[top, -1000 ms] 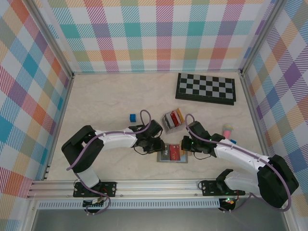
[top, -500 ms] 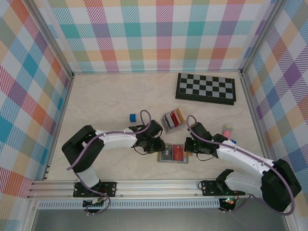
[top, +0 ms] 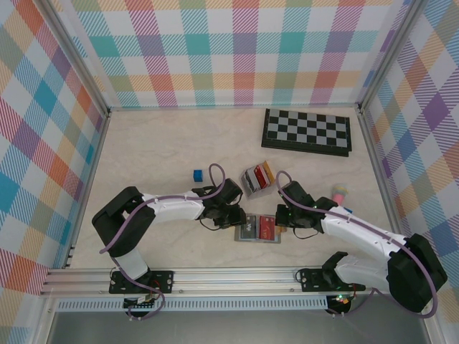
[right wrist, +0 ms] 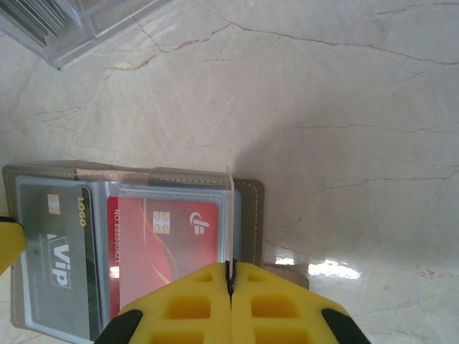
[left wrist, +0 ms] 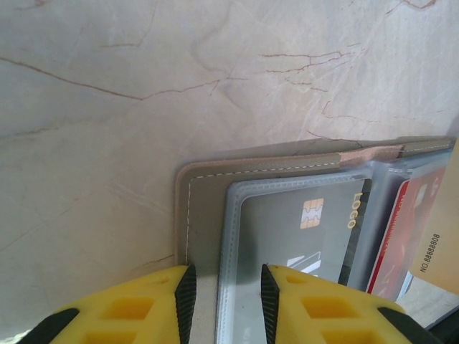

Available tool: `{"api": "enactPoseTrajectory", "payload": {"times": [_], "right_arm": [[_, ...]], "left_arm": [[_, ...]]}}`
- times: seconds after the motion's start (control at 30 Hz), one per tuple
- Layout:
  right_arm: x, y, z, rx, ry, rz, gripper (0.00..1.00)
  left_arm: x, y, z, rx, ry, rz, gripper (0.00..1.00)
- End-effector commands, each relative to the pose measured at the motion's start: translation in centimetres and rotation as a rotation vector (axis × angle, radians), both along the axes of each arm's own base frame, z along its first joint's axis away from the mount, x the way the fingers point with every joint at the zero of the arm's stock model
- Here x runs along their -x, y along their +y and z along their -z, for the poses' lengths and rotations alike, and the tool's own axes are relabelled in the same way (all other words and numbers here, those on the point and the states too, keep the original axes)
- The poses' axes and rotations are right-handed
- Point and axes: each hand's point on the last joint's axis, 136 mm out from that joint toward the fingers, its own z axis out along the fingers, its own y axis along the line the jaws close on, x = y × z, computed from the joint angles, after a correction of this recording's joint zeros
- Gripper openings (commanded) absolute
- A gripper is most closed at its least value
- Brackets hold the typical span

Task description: Put the credit cards into the card holder

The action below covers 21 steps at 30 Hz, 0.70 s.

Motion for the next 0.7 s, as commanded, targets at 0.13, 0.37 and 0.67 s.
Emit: {"api": "enactPoseTrajectory", "payload": {"times": [0.13,0.37,0.67], "right_arm": [[0.7,0.1,0.0,0.062,0.055,-0.093,0.05],[0.5,1.1,0.7,0.040,0.076,-0.114,0.05],[0.5,1.4,0.9,-0.089,0.011,-0.013,0.05]], "left_arm": [[0.8,1.1,1.9,-0.055,0.045,-0.005,0.32],[0.7,1.0,1.7,-0.052,0.042,-0.004,0.32],[0.8,1.0,1.8,-0.052,0.047,-0.003,0.32]]}}
